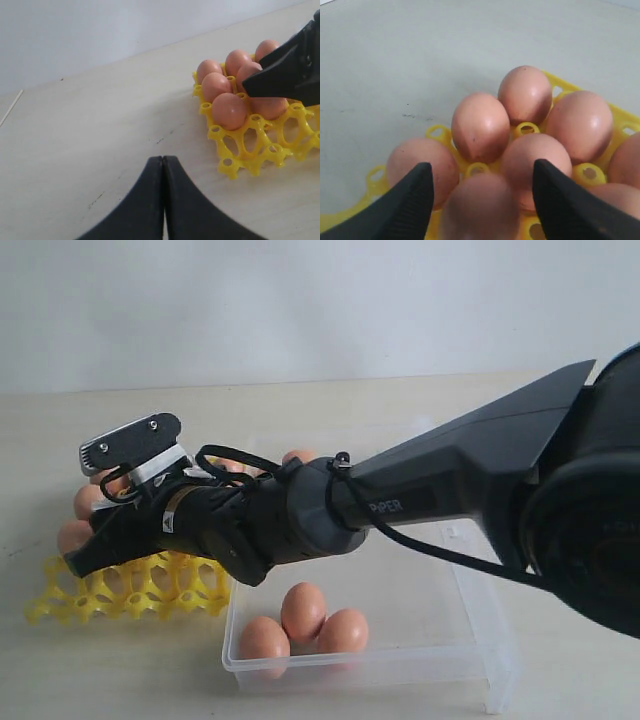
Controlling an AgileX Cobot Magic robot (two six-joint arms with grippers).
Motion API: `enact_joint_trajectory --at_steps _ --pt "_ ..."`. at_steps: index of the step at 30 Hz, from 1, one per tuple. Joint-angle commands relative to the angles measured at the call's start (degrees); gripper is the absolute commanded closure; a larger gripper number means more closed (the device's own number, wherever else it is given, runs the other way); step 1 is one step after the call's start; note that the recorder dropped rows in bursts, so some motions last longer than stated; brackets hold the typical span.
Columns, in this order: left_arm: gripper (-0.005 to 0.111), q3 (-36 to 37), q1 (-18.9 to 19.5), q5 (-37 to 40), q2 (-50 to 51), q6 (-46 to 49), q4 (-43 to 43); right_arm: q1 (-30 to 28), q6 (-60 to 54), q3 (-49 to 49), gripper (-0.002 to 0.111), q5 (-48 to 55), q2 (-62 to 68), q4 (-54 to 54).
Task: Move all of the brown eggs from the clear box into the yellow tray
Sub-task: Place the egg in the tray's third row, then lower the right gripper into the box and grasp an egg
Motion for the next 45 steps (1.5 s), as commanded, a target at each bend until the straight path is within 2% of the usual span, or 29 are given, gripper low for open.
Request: enact_joint_trajectory --at_steps 1,3,7,11,13,15,22,28,39,42,45 --pt "0.107 -0.2 -0.1 -0.4 -0.3 -0.3 0.0 0.0 0.6 -1.0 0.046 5.0 -0.6 -0.5" --pt "0.107 -0.2 -0.1 -0.4 -0.3 -0.3 0.0 0.0 0.5 -1.0 0.046 11.6 -3.5 -0.5" --pt "0.107 -0.2 -0.1 -0.4 -0.3 -0.3 0.0 -0.7 1.1 -1.0 0.050 31.2 -14.7 -0.5" --pt "0.107 -0.2 -0.1 -0.4 -0.3 -0.3 0.0 -4.2 18.3 -1.0 0.050 50.5 -20.8 -3.7" --pt "0.107 -0.2 -0.1 -0.4 -0.3 -0.3 0.0 -6.1 24.0 -0.9 0.050 59.0 -21.6 -6.6" --pt "0.107 -0.2 -0.1 -0.4 -0.3 -0.3 0.0 -7.4 25.7 -0.1 0.050 63.3 -21.6 -6.9" --pt "0.107 -0.2 -0.1 -0.4 -0.3 -0.3 0.0 -9.7 29.1 3.5 0.050 64.9 -20.8 -2.9" --pt "0.107 -0.2 -0.1 -0.4 -0.3 -0.3 0.0 -9.7 28.6 3.6 0.047 61.2 -18.4 1.9" --pt "0.107 -0.2 -0.1 -0.4 -0.3 -0.3 0.0 -9.7 28.9 3.6 0.048 62.8 -12.9 4.2" --pt "0.107 -0.2 -0.1 -0.4 -0.3 -0.3 0.0 -9.7 28.9 3.6 0.054 64.3 -11.9 4.2" --pt "0.107 -0.2 -0.1 -0.4 -0.3 -0.3 0.0 -9.7 28.9 3.6 0.071 64.8 -11.7 4.1"
